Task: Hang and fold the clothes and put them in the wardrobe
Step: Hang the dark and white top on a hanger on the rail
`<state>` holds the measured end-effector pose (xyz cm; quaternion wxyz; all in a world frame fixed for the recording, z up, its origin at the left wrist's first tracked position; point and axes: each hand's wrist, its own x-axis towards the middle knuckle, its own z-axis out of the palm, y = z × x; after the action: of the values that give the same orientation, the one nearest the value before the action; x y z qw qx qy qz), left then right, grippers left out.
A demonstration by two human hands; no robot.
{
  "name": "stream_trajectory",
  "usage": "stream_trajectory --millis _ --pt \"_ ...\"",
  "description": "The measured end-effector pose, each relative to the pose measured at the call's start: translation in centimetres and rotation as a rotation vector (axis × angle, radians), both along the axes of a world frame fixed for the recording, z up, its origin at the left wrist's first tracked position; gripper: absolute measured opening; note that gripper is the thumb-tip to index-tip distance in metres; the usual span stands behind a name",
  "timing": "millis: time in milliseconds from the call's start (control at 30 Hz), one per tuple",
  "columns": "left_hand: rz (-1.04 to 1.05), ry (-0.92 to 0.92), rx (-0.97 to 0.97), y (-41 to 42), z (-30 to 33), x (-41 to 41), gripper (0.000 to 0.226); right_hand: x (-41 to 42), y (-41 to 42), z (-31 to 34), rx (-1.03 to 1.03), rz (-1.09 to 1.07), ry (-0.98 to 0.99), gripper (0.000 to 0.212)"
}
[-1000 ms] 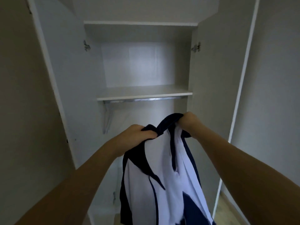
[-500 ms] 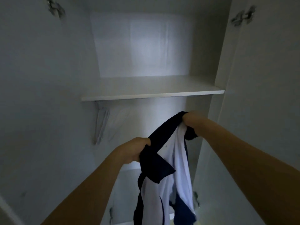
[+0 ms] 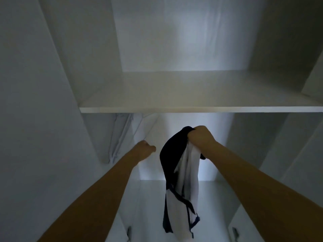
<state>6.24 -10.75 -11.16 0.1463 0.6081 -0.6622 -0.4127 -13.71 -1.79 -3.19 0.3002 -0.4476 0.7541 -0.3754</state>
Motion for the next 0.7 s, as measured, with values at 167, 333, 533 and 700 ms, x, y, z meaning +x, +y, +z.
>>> stream_trajectory --millis 167,333,533,700 --pt "0.253 -0.247 -0.065 -10.4 -2.2 0.9 0.071 -1.4 -6.0 -2.7 -0.018 -0.058 0.102 0.018" --pt "0.329 -0.066 0.006 -16.3 -5.6 0.5 0.043 -3.0 -9.9 -5.3 0.109 -0.09 0.104 0.012" --pt "0.366 0.144 -0.425 -12.4 -3.8 -1.9 0.04 -4.4 -9.7 -5.1 0.251 -0.024 0.005 0.039" --pt "0.232 0.201 -0.343 -2.4 -2.5 -2.9 0.031 -7.4 -6.3 -4.6 0.234 -0.045 0.006 0.028"
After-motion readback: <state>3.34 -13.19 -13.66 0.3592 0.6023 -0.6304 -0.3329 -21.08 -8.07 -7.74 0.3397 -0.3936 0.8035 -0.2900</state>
